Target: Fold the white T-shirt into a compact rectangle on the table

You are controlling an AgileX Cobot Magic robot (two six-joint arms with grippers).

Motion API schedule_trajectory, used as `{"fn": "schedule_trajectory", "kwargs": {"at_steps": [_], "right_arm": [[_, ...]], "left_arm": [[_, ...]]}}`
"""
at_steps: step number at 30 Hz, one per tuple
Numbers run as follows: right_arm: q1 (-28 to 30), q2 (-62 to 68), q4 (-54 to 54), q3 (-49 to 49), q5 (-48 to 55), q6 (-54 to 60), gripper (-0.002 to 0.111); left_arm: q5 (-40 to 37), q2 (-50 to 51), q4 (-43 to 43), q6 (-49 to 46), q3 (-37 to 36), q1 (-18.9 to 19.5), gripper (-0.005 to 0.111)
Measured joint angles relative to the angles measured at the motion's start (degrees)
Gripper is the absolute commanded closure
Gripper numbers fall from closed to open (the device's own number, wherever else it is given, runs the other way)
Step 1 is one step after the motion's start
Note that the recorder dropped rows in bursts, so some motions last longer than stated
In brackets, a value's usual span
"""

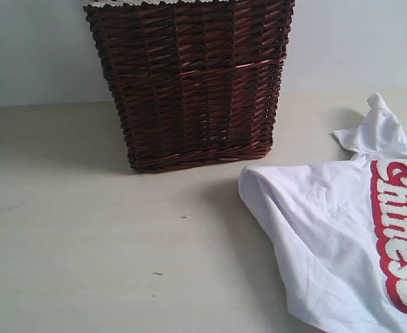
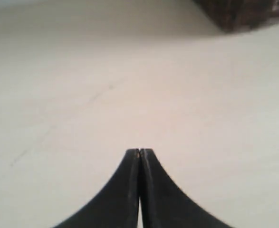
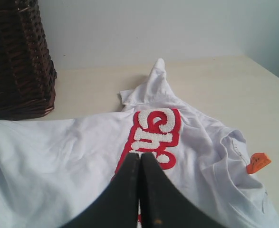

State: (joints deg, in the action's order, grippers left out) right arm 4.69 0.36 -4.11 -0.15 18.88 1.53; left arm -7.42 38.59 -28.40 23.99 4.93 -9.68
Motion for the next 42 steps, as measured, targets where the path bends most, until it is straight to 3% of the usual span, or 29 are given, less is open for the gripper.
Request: {"fn": "schedule_trajectory", "kwargs": {"at_steps": [6, 12, 18, 32, 42], "right_arm": [[0.0, 0.0, 0.0, 0.0, 0.0, 0.0, 0.108], [0.0, 0.0, 0.0, 0.0, 0.0, 0.0, 0.108], [0.0, 0.0, 0.0, 0.0, 0.0, 0.0, 0.108], [0.0, 0.0, 0.0, 0.0, 0.1, 0.0, 0.108], [0.0, 0.0, 0.0, 0.0, 0.2, 0.0, 0.108]], "left_arm": [[0.1, 23.7, 0.0, 0.0, 5.3, 0.0, 0.107], [0.4, 37.7, 0.0, 0.0, 10.6, 0.0, 0.107], [5.0, 42.8, 0.0, 0.0, 15.8, 0.0, 0.107], [14.7, 51.0, 0.0, 0.1, 17.1, 0.0, 0.107], [17.8, 52.9, 0.0, -10.6, 17.1, 0.0, 0.107]]}}
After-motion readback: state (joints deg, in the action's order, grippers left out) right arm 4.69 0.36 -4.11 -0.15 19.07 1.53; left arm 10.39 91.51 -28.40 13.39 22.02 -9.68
